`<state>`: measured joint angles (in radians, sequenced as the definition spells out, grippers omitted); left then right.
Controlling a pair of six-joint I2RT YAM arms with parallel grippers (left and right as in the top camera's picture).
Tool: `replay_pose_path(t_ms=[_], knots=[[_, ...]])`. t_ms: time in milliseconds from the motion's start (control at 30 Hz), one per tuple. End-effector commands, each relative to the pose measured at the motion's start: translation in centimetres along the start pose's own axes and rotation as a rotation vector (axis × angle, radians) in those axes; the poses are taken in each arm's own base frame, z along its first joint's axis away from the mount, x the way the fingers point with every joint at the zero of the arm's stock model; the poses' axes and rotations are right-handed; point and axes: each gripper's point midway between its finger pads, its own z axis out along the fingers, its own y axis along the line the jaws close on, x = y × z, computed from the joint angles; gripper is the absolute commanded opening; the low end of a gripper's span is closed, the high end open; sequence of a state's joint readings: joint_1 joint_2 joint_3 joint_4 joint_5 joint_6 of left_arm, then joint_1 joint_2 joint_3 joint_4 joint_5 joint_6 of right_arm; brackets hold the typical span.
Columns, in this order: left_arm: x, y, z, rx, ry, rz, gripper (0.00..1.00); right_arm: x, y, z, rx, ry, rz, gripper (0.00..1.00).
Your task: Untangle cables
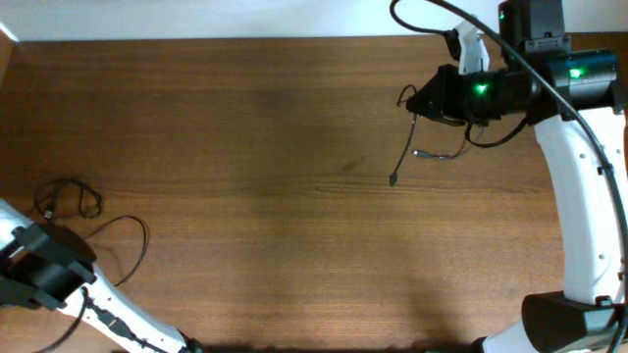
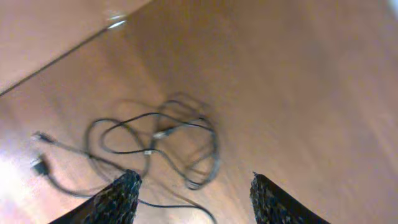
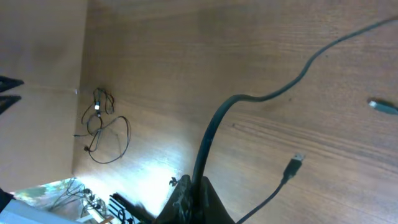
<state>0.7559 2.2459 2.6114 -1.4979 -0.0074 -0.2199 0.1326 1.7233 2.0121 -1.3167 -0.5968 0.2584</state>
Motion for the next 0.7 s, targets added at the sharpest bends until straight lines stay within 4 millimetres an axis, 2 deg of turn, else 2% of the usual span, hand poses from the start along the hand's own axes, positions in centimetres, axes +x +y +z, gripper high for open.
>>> replay_pose_path(t_ms=[0, 33, 67, 133, 200, 233, 267, 300, 367, 400, 467, 500, 533, 600, 667], knots=[[0.1, -6.2, -11.1, 0.191, -0.210, 0.179, 0.60, 0.4, 1.7, 1.8, -0.021, 0.030, -0.052, 0.04], [0.5, -7.2, -12.5, 0.211, -0.233, 0.204, 0.61, 0.6, 2.2, 2.5, -0.028, 0.040, -0.065, 0.04], [1.7, -9.4, -14.9, 0.251, -0.269, 0.252, 0.61, 0.9, 3.1, 3.7, -0.042, 0.061, -0.088, 0.04], [3.5, -12.4, -17.5, 0.307, -0.303, 0.342, 0.63, 1.6, 4.7, 5.7, -0.064, 0.095, -0.110, 0.04], [4.7, -14.5, -18.2, 0.341, -0.302, 0.389, 0.70, 2.5, 6.1, 7.7, -0.083, 0.131, -0.135, 0.08], [5.2, -15.2, -18.3, 0.353, -0.298, 0.405, 0.71, 3.1, 6.7, 8.5, -0.091, 0.153, -0.150, 0.27], [5.6, -15.8, -18.4, 0.362, -0.295, 0.419, 0.71, 3.5, 7.2, 8.7, -0.095, 0.164, -0.163, 0.60], [5.9, -16.3, -18.6, 0.370, -0.293, 0.430, 0.71, 3.6, 7.4, 8.7, -0.097, 0.166, -0.167, 0.78], [6.9, -17.6, -18.9, 0.399, -0.286, 0.470, 0.71, 3.1, 6.9, 8.2, -0.091, 0.152, -0.155, 0.87], [8.1, -19.2, -19.4, 0.451, -0.279, 0.552, 0.70, 2.5, 6.0, 7.7, -0.073, 0.141, -0.130, 0.94], [10.0, -21.5, -19.8, 0.519, -0.259, 0.634, 0.70, 1.3, 2.6, 6.6, 0.049, 0.105, -0.036, 0.96], [11.0, -22.6, -19.8, 0.549, -0.243, 0.673, 0.70, 0.6, -0.2, 5.9, 0.156, 0.074, 0.018, 0.97], [12.2, -23.9, -19.5, 0.569, -0.220, 0.722, 0.70, 0.0, -2.2, 5.2, 0.238, 0.047, 0.060, 0.98], [15.2, -26.6, -18.4, 0.591, -0.158, 0.825, 0.70, -1.1, -8.0, 2.9, 0.488, -0.031, 0.142, 1.00], [18.3, -29.3, -17.0, 0.612, -0.100, 0.926, 0.69, -1.1, -11.1, 2.6, 0.586, -0.038, 0.174, 1.00]])
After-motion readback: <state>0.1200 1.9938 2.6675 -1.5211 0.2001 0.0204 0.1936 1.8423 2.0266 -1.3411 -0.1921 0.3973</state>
